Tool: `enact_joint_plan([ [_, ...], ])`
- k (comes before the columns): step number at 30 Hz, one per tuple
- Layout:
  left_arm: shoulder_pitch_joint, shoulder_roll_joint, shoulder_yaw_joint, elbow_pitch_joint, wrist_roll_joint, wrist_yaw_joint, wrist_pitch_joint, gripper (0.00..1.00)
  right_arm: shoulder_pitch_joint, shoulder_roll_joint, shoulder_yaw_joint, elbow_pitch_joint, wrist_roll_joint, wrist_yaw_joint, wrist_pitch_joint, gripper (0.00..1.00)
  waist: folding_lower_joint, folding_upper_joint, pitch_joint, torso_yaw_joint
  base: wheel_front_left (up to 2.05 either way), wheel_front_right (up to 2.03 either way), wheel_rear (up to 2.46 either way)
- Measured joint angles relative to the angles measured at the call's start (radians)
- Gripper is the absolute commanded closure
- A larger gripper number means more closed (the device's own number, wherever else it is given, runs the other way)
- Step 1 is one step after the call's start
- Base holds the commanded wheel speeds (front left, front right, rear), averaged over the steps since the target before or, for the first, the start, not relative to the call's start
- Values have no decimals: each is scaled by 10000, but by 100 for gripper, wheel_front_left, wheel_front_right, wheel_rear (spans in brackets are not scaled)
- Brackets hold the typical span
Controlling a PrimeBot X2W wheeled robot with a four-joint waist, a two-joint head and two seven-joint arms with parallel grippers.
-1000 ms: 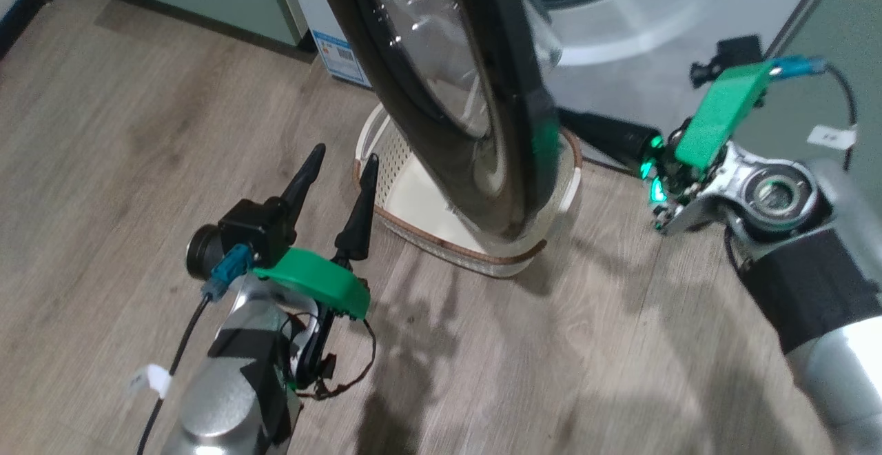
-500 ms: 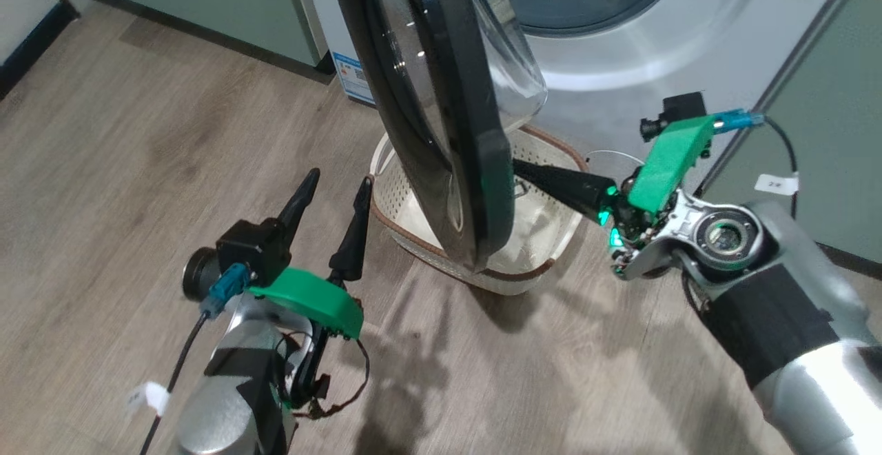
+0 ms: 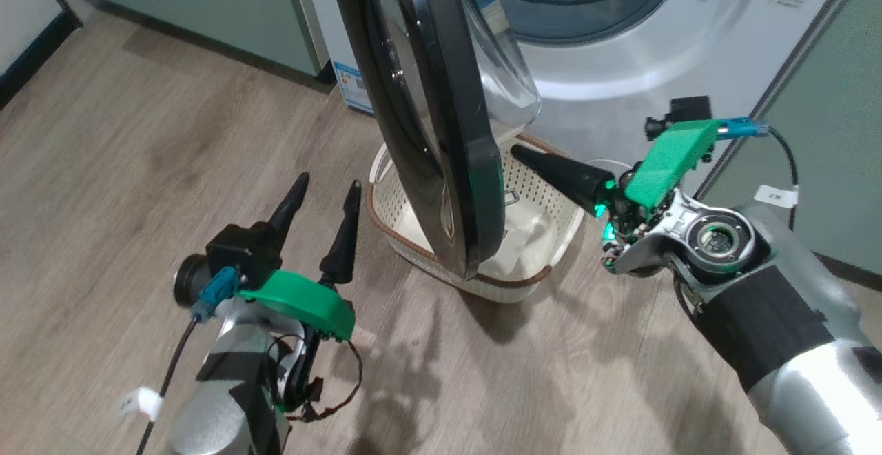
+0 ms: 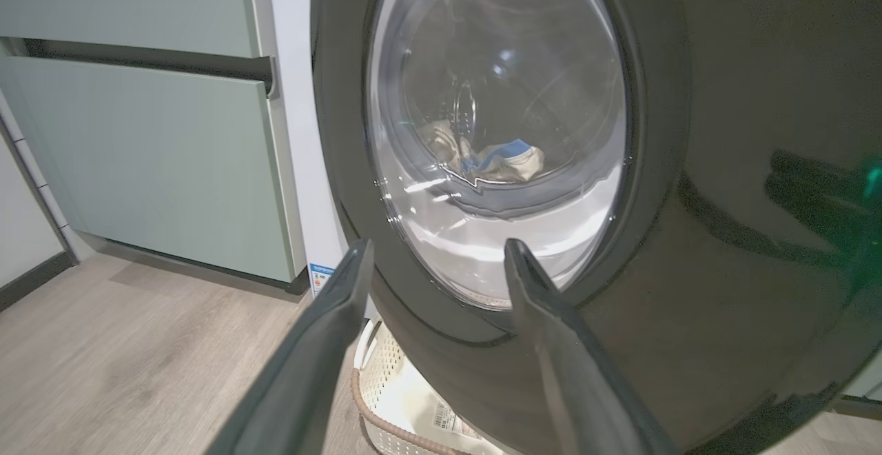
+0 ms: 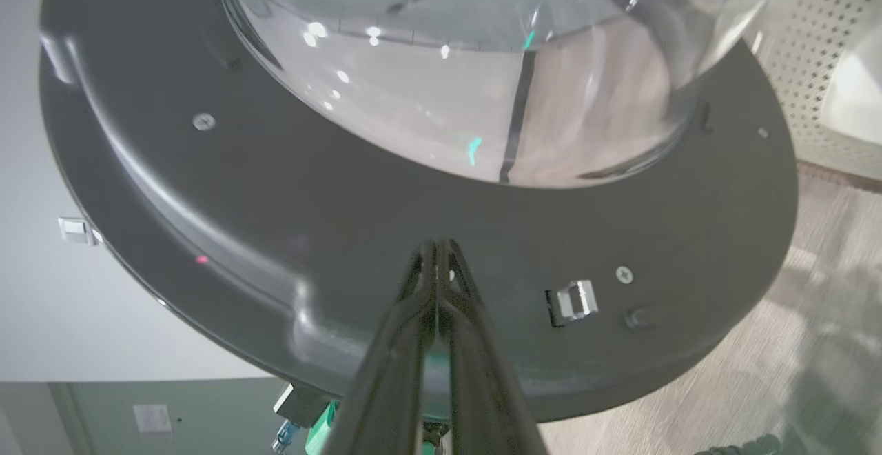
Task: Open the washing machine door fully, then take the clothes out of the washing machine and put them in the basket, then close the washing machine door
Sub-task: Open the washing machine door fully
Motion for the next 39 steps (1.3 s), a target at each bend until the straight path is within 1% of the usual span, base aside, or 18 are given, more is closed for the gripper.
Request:
enact_joint_plan([
  [3, 26, 2, 105, 33, 75, -23, 0, 0, 49, 6, -222, 27, -19, 0, -163, 100, -1, 0, -118, -46, 0, 0, 0],
  [4, 36, 6, 144, 40, 138, -77, 0, 0, 96, 8, -360, 23, -21, 0, -244, 96, 0, 0, -186, -74, 0, 0, 0],
  [5, 54, 6, 182, 50, 207, -88, 0, 0, 192, 12, -518, 0, -4, 0, -249, 82, 0, 0, -261, -102, 0, 0, 0],
  [6, 87, 6, 245, 71, 253, -115, 0, 0, 333, 15, -642, -8, -8, 0, -282, 82, 0, 0, -341, -134, 0, 0, 0],
  [7, 128, 19, 330, 102, 293, -173, 0, 0, 517, 23, -786, -10, -12, 0, -295, 61, -1, 0, -426, -170, 0, 0, 0],
  [8, 178, 63, 399, 128, 293, -178, 0, 0, 725, 31, -907, -12, -12, 0, -376, 36, -1, 0, -513, -211, 0, 0, 0],
  [9, 210, 123, 428, 169, 295, -221, 0, 0, 941, 33, -1022, -10, -21, 0, -397, 0, 0, 0, -604, -253, 0, 0, 0],
  [14, 306, 357, 665, 314, 451, -267, 0, 0, 1970, 67, -1668, -207, -456, 0, -844, 0, -1, 0, -1110, -489, 0, 0, 0],
  [16, 463, 476, 744, 332, 449, -349, 0, 0, 2305, 61, -1881, -395, -709, 0, -1147, 0, -2, 0, -1283, -635, 0, 0, 0],
  [19, 716, 600, 826, 376, 437, -355, 2, 0, 2704, 27, -2165, -669, -1127, 0, -1693, 0, -1, 0, -1461, -911, 0, 0, 0],
  [25, 988, 757, 1095, 424, 255, -428, 2, 0, 3539, -360, -2477, -1198, -1689, 0, -2615, 0, -2, 0, -1767, -1476, 0, 0, 0],
  [29, 1163, 892, 1287, 439, 157, -428, 2, 0, 4008, -708, -2447, -1448, -2211, 0, -3344, 0, -1, 0, -1928, -1845, 0, 0, 0],
  [33, 1314, 913, 1375, 439, 100, -428, 2, 0, 4269, -1156, -2405, -1592, -2884, 0, -4656, 0, -2, 0, -2053, -2166, 0, 0, 0],
  [37, 1410, 928, 1384, 441, 69, -430, 2, 0, 4408, -1699, -1793, -1563, -3889, 0, -6130, 0, -1, 0, -2122, -2414, 0, 0, 0],
  [39, 1413, 936, 1398, 439, 69, -430, 2, 0, 4518, -1862, -1632, -1453, -4144, 0, -6811, 0, 0, 0, -2155, -2509, 0, 0, 0],
])
